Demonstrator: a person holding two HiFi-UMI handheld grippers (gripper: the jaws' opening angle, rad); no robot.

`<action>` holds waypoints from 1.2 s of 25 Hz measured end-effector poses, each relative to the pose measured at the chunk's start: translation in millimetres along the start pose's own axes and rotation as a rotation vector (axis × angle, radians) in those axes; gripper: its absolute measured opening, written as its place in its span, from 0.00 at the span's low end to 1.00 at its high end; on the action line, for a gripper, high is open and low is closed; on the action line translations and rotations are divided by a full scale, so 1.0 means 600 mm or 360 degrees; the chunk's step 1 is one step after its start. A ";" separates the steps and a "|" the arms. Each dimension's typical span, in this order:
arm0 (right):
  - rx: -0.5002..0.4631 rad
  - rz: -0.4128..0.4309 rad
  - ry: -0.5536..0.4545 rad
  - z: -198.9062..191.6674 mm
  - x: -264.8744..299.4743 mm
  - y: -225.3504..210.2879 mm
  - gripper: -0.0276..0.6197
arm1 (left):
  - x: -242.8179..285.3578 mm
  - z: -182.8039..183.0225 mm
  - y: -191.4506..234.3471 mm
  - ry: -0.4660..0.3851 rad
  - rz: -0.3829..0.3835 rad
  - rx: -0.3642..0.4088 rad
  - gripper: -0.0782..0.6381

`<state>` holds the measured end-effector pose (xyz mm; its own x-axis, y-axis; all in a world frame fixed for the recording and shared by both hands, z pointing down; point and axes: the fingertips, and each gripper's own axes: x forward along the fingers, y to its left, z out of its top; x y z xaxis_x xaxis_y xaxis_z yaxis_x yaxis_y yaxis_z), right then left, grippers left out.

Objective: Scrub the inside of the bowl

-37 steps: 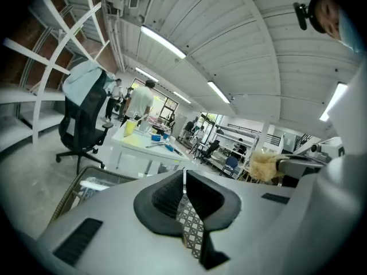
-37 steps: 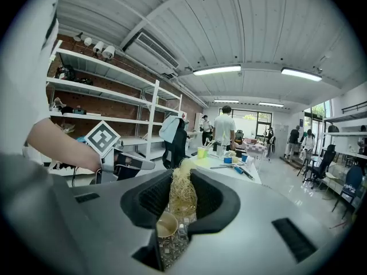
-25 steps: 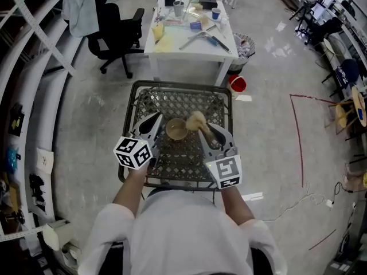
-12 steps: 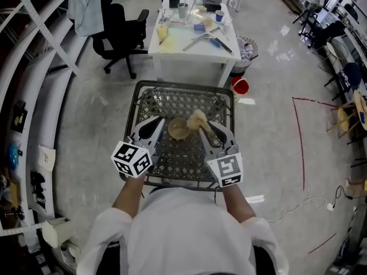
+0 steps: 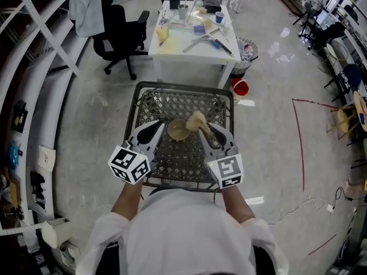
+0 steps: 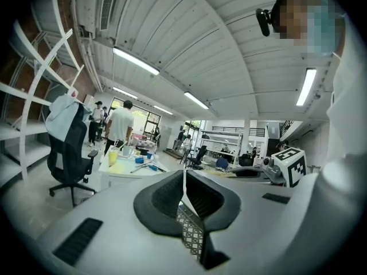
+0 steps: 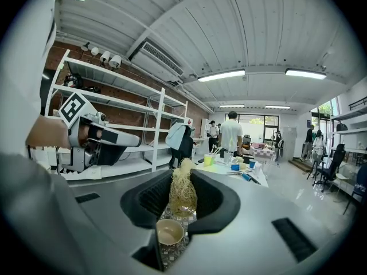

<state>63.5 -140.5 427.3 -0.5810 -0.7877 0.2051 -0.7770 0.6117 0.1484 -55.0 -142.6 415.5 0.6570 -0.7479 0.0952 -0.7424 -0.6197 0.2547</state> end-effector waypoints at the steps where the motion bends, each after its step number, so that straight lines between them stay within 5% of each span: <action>1: 0.0006 0.0003 -0.0005 0.001 -0.001 0.002 0.20 | -0.002 0.003 -0.002 -0.0005 0.0002 0.0011 0.17; 30: 0.0045 0.0017 -0.0005 -0.001 0.014 0.011 0.20 | 0.001 -0.008 0.001 0.0015 -0.0034 -0.0075 0.17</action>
<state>53.5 -142.9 430.6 -0.5901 -0.7813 0.2034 -0.7772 0.6179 0.1187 -54.3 -142.4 420.4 0.6739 -0.7322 0.0984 -0.7214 -0.6234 0.3017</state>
